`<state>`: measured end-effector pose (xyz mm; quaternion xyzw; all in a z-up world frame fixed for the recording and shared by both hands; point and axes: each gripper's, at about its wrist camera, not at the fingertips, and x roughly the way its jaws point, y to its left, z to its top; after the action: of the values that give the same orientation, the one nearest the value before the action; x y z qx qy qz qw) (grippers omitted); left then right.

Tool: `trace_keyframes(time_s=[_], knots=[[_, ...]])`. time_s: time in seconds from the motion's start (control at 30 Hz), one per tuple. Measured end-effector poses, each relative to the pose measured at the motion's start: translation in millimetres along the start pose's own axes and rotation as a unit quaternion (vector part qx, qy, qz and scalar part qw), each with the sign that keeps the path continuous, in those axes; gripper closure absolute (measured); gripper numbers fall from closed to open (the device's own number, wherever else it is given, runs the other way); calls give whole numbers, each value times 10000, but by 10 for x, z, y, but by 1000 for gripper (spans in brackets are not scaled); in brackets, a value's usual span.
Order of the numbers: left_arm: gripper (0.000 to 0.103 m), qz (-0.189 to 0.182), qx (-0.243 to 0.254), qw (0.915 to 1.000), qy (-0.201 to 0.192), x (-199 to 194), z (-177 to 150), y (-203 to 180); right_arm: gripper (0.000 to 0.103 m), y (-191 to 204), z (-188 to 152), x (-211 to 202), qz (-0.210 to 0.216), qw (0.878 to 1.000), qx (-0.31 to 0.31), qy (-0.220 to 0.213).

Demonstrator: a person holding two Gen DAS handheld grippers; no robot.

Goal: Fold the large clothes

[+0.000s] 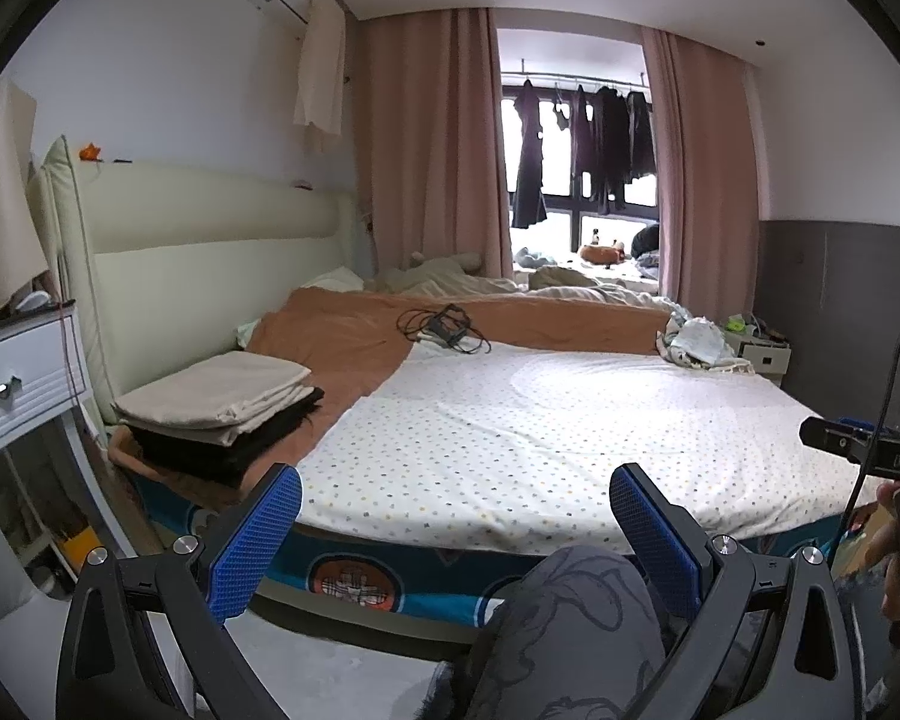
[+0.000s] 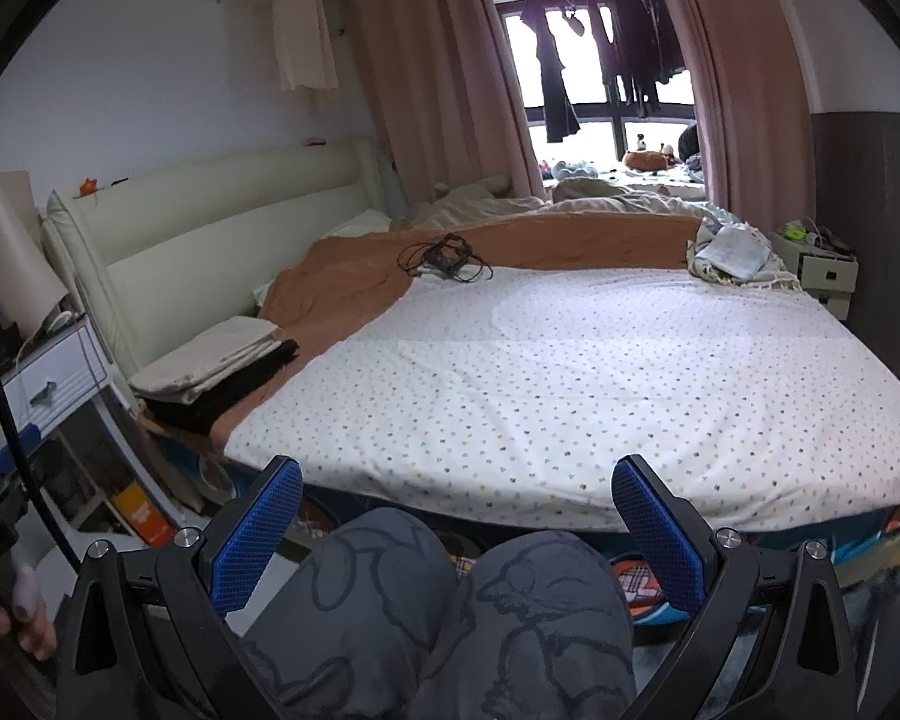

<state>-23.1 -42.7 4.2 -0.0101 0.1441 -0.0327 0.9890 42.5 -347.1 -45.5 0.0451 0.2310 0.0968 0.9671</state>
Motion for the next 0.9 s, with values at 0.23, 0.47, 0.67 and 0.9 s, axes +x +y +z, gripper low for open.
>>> trace_keyframes(time_s=[0.23, 0.47, 0.67, 0.9], knots=[[0, 7, 47, 10000, 0, -15, -33, -18, 0, -42, -6, 51, -29, 9999, 113, 38], [0, 25, 34, 10000, -15, -35, -31, -18, 0, -7, -9, 79, -25, 9999, 88, 70], [0, 5, 3, 10000, -45, -79, -32, -16, 0, 29, -2, 56, -39, 10000, 43, 55], [0, 76, 63, 9999, -139, -117, -30, -64, 0, 22, -23, 44, -19, 10000, 49, 39]])
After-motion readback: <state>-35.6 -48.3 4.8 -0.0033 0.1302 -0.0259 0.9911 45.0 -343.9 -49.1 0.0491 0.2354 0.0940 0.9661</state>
